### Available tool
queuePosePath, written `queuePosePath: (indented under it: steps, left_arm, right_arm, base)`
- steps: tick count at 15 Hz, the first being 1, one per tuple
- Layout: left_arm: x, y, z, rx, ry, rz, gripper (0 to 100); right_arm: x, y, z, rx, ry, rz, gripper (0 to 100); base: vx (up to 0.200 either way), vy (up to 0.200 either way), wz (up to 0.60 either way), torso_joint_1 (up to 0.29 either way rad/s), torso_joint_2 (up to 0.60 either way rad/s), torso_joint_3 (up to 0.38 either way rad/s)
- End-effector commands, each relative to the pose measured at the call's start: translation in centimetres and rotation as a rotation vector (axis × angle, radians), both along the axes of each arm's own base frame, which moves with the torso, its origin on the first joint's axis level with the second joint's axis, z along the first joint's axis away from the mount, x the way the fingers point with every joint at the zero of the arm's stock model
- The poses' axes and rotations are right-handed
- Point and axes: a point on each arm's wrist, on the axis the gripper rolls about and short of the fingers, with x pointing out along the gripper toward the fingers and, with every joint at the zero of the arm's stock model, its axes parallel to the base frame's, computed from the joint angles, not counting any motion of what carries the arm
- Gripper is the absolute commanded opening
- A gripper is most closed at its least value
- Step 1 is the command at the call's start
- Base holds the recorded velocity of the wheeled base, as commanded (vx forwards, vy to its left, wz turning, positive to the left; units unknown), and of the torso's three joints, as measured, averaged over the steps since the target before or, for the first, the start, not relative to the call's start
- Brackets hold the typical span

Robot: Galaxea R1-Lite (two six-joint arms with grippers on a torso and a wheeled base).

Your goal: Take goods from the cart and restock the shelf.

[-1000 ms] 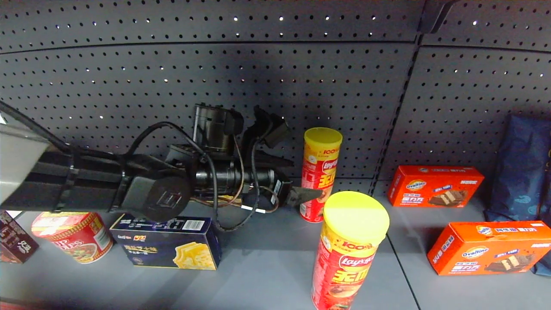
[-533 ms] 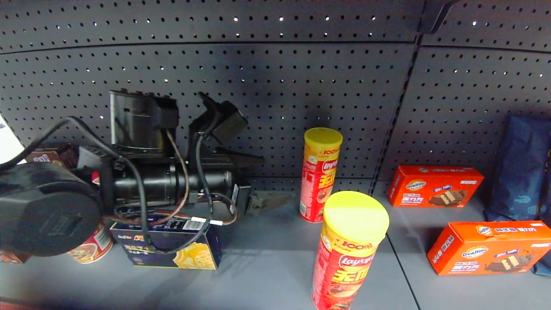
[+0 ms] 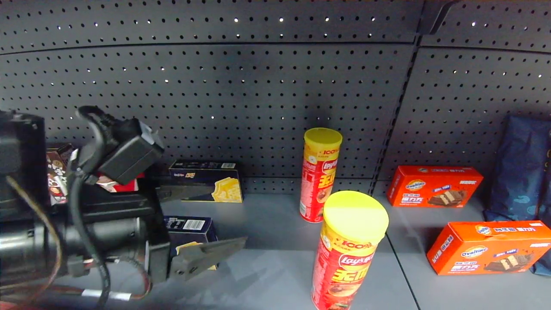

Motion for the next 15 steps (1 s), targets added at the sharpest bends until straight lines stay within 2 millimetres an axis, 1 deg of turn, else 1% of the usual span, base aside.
queuePosePath:
  steps: [1, 2, 3, 4, 5, 6, 7, 8, 9, 10, 12, 15]
  left_arm:
    - [-3.2, 1.6, 0.3, -0.021, -0.052, 0.006, 100]
    - [-3.2, 1.5, 0.1, -0.017, -0.048, 0.004, 100]
    - [-3.1, 1.4, 0.0, -0.014, -0.044, 0.001, 100]
    - [-2.7, 0.9, -0.2, -0.006, -0.036, -0.009, 100]
    - [-2.7, 0.6, -0.3, 0.003, -0.037, -0.006, 100]
    - [-2.9, 0.5, -0.3, 0.006, -0.039, -0.007, 100]
    - [-3.1, 0.2, -0.6, 0.018, -0.035, -0.005, 100]
    - [-3.2, 0.2, -1.0, 0.027, -0.025, -0.006, 100]
    - [-3.2, 0.2, -1.1, 0.030, -0.022, -0.007, 100]
    - [-3.1, 0.2, -1.1, 0.031, -0.021, -0.003, 100]
    - [-2.6, -0.1, -1.5, 0.035, -0.011, -0.002, 100]
    - [-1.5, -0.9, -2.2, 0.025, -0.023, -0.006, 100]
  right_arm:
    - [-0.1, 0.0, 4.6, 0.006, -0.028, 0.011, 100]
    - [1.1, 0.4, 8.2, -0.004, 0.006, 0.042, 100]
    - [2.0, 0.8, 10.0, -0.019, 0.022, 0.082, 100]
    - [4.2, 1.6, 12.6, -0.089, 0.059, 0.142, 100]
    - [6.5, 2.5, 13.2, -0.140, 0.124, 0.163, 100]
    - [7.6, 2.9, 13.4, -0.162, 0.155, 0.176, 100]
    - [10.7, 4.8, 12.8, -0.227, 0.242, 0.267, 100]
    - [12.4, 6.5, 12.5, -0.235, 0.263, 0.330, 100]
    - [14.1, 7.8, 12.2, -0.225, 0.281, 0.339, 100]
    - [15.1, 8.6, 12.0, -0.227, 0.283, 0.352, 100]
    - [16.2, 10.4, 11.8, -0.249, 0.320, 0.401, 100]
    - [17.1, 13.1, 10.3, -0.296, 0.377, 0.389, 100]
  base:
    - [0.000, 0.000, 0.00, 0.000, 0.00, 0.000]
    - [0.000, 0.000, 0.00, 0.000, 0.00, 0.000]
    - [0.000, 0.000, 0.00, 0.000, 0.00, 0.000]
    - [0.000, 0.000, 0.00, 0.000, 0.00, 0.000]
    - [0.000, 0.000, 0.00, 0.000, 0.00, 0.000]
    - [0.000, 0.000, 0.00, 0.000, 0.00, 0.000]
    - [0.000, 0.000, 0.00, 0.000, 0.00, 0.000]
    - [0.000, 0.000, 0.00, 0.000, 0.00, 0.000]
    - [0.000, 0.000, 0.00, 0.000, 0.00, 0.000]
    - [0.000, 0.000, 0.00, 0.000, 0.00, 0.000]
    - [0.000, 0.000, 0.00, 0.000, 0.00, 0.000]
    - [0.000, 0.000, 0.00, 0.000, 0.00, 0.000]
